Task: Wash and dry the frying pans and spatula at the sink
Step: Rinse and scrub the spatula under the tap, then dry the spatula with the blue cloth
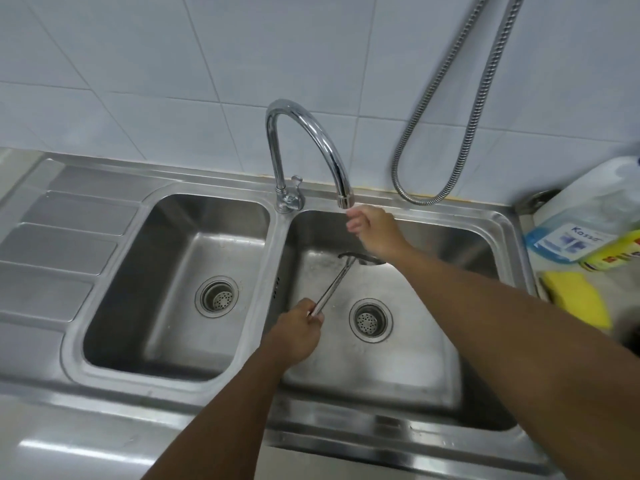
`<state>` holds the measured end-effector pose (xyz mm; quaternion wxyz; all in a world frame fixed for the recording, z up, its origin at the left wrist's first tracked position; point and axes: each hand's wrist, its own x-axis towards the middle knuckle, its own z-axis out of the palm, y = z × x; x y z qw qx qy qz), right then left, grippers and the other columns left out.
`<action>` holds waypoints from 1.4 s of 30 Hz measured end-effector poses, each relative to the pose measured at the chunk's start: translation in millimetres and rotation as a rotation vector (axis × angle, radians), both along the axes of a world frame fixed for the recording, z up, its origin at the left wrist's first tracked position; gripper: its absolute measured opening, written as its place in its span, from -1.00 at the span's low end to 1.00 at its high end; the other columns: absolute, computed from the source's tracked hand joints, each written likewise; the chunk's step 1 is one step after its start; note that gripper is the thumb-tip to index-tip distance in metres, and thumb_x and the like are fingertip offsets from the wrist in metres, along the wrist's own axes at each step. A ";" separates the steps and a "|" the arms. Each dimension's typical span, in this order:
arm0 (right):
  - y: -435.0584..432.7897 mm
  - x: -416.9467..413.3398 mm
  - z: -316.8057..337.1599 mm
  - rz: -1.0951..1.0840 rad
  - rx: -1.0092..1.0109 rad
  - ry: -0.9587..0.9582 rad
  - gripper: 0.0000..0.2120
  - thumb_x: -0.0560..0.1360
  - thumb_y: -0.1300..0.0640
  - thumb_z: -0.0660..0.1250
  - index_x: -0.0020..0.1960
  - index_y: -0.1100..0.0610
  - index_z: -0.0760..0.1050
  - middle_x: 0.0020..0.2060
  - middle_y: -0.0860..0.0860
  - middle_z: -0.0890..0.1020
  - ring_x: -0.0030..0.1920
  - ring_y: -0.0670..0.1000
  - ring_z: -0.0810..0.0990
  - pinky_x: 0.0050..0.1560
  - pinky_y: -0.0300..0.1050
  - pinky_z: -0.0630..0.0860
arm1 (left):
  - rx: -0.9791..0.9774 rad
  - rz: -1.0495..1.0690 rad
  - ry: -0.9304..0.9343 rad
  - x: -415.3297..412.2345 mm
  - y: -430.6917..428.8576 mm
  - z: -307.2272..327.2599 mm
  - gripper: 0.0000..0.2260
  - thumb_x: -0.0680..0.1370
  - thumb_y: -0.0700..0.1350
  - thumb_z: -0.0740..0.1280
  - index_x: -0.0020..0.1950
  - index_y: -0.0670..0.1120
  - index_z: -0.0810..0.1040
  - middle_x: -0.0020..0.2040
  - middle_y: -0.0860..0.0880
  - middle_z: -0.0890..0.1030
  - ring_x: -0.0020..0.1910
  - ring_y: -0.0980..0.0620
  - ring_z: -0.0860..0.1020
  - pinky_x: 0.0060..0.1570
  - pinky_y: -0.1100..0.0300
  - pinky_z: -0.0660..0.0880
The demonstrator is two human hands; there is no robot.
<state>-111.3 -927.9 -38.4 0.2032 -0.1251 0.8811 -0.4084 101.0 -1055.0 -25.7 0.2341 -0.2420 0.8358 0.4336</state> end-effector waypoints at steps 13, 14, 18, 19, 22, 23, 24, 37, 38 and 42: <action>111.3 109.7 6.6 -0.827 -0.984 -0.786 -0.76 0.70 0.23 0.19 0.25 0.38 0.46 0.11 0.27 0.66 0.09 0.19 0.69 0.11 0.04 0.62 | -0.195 -0.179 0.036 -10.9 82.2 36.6 -0.68 0.68 0.15 0.08 0.23 0.06 0.54 0.13 -0.08 0.65 0.14 -0.15 0.60 0.20 -0.02 0.51; 113.9 109.2 10.1 -0.820 -0.947 -0.807 -0.85 0.69 0.28 0.18 0.16 0.35 0.47 0.02 0.28 0.67 0.05 0.19 0.69 0.07 0.05 0.63 | -0.252 -0.186 0.036 -10.0 87.2 40.6 -0.70 0.68 0.15 0.09 0.24 0.08 0.53 0.15 -0.06 0.63 0.15 -0.14 0.59 0.17 0.01 0.50; 117.6 108.9 18.3 -0.752 -0.843 -0.873 -0.82 0.65 0.31 0.27 0.22 0.36 0.43 -0.05 0.26 0.65 -0.04 0.20 0.71 -0.13 0.05 0.67 | -0.396 -0.143 0.036 -7.8 102.3 56.1 -0.88 0.64 0.07 0.24 0.13 0.13 0.50 0.09 -0.02 0.61 0.07 -0.10 0.59 0.08 0.08 0.50; 119.4 108.3 18.2 -0.751 -0.795 -0.849 -0.79 0.65 0.33 0.26 0.26 0.39 0.42 -0.05 0.26 0.65 -0.06 0.20 0.72 -0.18 0.03 0.68 | -0.388 -0.129 0.035 -8.4 104.6 58.5 -0.93 0.61 0.08 0.28 0.07 0.14 0.49 0.06 0.00 0.60 0.04 -0.09 0.60 0.07 0.08 0.52; 129.9 110.2 22.6 -0.747 -0.675 -0.752 -0.82 0.66 0.38 0.19 0.23 0.44 0.41 -0.15 0.27 0.67 -0.10 0.21 0.73 -0.13 0.04 0.67 | -0.233 -0.129 -0.022 -12.1 113.6 63.2 -0.93 0.60 0.07 0.31 -0.01 0.11 0.49 0.00 -0.04 0.64 -0.20 -0.07 0.65 -0.15 0.09 0.60; 135.3 112.2 22.9 -0.720 -0.632 -0.741 -0.80 0.67 0.37 0.17 0.27 0.42 0.38 -0.16 0.27 0.68 -0.08 0.23 0.73 -0.12 0.04 0.67 | -0.131 -0.133 -0.058 -13.4 118.9 65.7 -0.90 0.64 0.02 0.27 0.03 0.02 0.51 -0.03 -0.09 0.66 -0.34 -0.05 0.62 -0.33 0.16 0.55; 142.3 114.4 23.3 -0.656 -0.603 -0.756 -0.74 0.68 0.35 0.16 0.36 0.36 0.34 -0.09 0.29 0.69 -0.04 0.24 0.73 -0.10 0.05 0.68 | -0.035 -0.135 -0.116 -14.9 125.8 68.9 -0.83 0.67 -0.05 0.21 0.09 -0.11 0.53 -0.08 -0.14 0.67 -0.45 -0.03 0.56 -0.47 0.21 0.46; 311.5 176.7 -7.5 -0.370 0.663 0.186 -0.05 0.49 -0.24 0.35 0.64 0.12 -0.06 0.57 0.23 0.15 0.58 0.32 0.10 0.54 0.36 -0.03 | 0.140 -0.025 -0.144 -21.2 198.6 69.4 -0.84 0.72 0.00 0.12 0.17 -0.06 0.39 -0.17 -0.12 0.57 -0.43 0.05 0.35 -0.51 0.27 0.31; 322.5 183.6 -13.6 -0.332 0.778 0.080 0.06 0.47 -0.38 0.28 0.65 0.12 -0.20 0.63 0.22 -0.04 0.62 0.32 -0.10 0.52 0.42 -0.17 | 0.116 -0.035 -0.120 -21.2 204.7 66.4 -0.82 0.71 0.03 0.13 0.18 -0.04 0.40 -0.17 -0.11 0.57 -0.42 0.04 0.35 -0.52 0.27 0.31; 338.1 202.5 -35.1 -0.268 0.731 0.142 -0.15 0.60 -0.34 0.12 0.67 0.00 -0.21 0.66 0.04 -0.18 0.64 0.20 -0.25 0.52 0.40 -0.28 | -0.025 -0.156 -0.049 -18.6 224.5 54.4 -0.65 0.70 0.08 0.14 0.07 -0.17 0.55 -0.23 -0.09 0.53 -0.36 -0.06 0.47 -0.36 0.17 0.46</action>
